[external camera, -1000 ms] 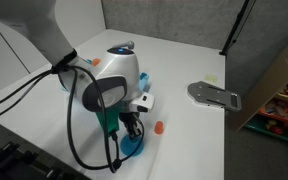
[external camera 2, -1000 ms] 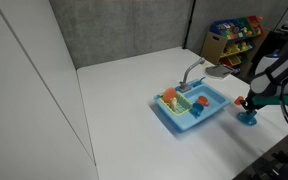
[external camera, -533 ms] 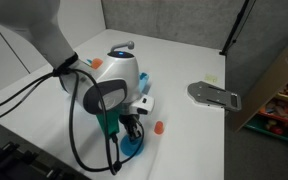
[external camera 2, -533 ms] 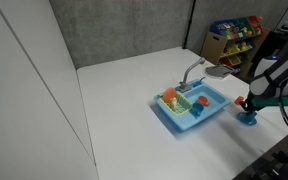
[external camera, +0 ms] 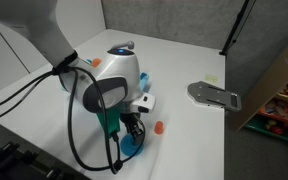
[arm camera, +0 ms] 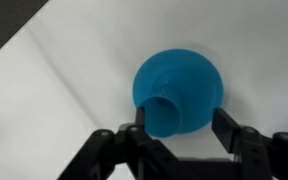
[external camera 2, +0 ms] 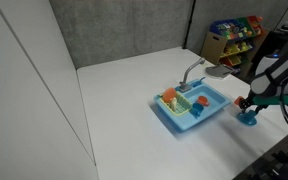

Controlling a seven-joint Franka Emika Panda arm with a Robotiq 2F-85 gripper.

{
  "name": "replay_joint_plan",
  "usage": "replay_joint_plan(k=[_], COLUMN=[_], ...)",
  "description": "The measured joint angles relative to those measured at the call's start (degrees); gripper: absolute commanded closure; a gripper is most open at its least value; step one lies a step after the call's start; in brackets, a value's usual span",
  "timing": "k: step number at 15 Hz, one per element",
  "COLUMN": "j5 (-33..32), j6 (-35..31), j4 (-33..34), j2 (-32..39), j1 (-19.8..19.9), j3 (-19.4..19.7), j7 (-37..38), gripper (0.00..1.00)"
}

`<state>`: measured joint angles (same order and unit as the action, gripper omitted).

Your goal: Place the blue cup on the blue plate

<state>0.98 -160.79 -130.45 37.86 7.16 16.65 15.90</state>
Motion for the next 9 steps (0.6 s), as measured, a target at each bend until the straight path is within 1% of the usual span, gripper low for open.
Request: replay_joint_plan(k=[4,9], j5=[-0.09,-0.82], j6=[1.3,5.32], j4=[-0.25,-0.34], j2=[-2.35,-5.88], j1=[-2.09,-2.96], j3=[1.97,2.31], j7=[0.0,-0.41], gripper=[0.0,0.0])
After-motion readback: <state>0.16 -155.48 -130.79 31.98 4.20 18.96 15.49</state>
